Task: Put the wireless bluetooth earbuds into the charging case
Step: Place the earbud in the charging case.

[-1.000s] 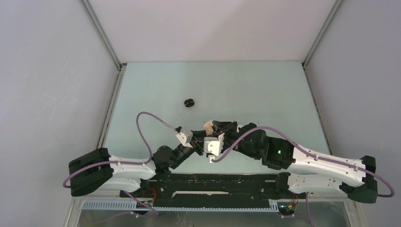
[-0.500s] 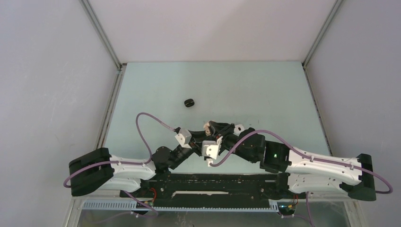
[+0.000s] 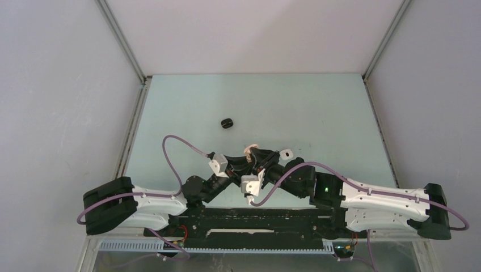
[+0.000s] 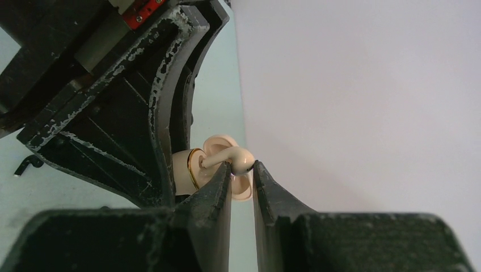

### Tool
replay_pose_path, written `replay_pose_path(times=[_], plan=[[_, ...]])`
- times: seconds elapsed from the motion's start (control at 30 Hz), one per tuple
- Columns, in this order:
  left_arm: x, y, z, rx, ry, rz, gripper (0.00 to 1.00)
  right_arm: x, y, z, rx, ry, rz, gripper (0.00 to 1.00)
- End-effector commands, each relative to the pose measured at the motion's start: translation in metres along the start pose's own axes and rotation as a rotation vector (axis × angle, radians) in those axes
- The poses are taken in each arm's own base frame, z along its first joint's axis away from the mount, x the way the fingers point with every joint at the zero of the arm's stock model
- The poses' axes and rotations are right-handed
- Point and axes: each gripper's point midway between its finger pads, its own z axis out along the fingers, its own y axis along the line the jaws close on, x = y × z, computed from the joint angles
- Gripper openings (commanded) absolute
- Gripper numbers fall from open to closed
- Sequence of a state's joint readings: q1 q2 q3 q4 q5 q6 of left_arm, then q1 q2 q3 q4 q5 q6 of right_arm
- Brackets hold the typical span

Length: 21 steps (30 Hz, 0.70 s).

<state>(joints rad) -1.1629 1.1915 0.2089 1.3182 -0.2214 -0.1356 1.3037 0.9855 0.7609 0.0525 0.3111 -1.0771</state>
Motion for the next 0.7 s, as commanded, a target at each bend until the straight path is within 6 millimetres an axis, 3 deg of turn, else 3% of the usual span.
replay_pose_path(times=[0.0,0.67], plan=[[-0.0144,-0.0091,0.0022,0.039,-0.055,-0.03,0.0,-0.008,-0.0145,-0.0002,0.064,-0.028,-0.008,0.0],[-0.0194,-0.0078,0.0025,0.023,-0.084,-0.076,0.0,-0.0084,-0.0064,-0.0003,0.052,-0.034,-0.022,0.0]])
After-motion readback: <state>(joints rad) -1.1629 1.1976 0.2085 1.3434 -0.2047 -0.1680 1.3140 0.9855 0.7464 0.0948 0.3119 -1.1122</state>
